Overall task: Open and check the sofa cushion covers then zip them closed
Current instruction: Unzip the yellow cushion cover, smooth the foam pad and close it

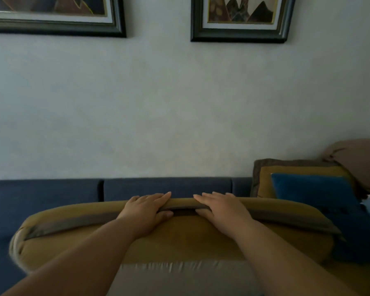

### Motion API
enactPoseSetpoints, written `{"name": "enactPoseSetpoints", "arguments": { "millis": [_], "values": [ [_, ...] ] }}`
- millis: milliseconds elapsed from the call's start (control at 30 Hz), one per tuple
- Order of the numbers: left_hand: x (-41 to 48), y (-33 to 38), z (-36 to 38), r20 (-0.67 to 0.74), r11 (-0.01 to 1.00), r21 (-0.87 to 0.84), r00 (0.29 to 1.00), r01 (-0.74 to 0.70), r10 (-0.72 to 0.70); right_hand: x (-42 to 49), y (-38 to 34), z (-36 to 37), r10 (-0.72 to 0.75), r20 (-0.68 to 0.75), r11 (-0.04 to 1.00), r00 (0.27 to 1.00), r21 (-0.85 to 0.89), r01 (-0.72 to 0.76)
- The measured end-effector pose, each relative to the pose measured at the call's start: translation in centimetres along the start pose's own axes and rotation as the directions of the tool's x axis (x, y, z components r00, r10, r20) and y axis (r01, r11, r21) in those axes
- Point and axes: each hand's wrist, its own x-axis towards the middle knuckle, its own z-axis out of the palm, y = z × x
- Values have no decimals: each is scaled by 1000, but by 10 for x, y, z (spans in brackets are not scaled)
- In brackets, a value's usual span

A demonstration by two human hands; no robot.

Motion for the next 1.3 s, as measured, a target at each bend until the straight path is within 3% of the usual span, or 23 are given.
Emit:
{"name": "enactPoseSetpoints", "arguments": {
  "millis": [233,433,633,867,1100,1300],
  "values": [
    [3,17,-6,-226,992,-116,971,51,-76,1,4,-8,48,-176,997,983,63,-37],
    [-69,28,3,-305,993,-94,947,70,-96,-67,-33,3,91,-356,995,930,58,-75],
    [-138,34,-9,-334,997,-48,940,59,-72,-125,-62,-9,56,-385,998,921,-2,-61],
    [-138,26,-59,-479,993,-100,873,55,-97,-107,-74,-65,12,-474,990,880,-115,-75],
    [-77,9,-14,-273,981,-165,951,101,-144,-49,-50,-15,74,-256,996,964,-38,-86],
    [22,-20,30,-165,961,-195,959,196,-229,44,-17,43,91,-196,995,976,-11,-95]
  ]
}}
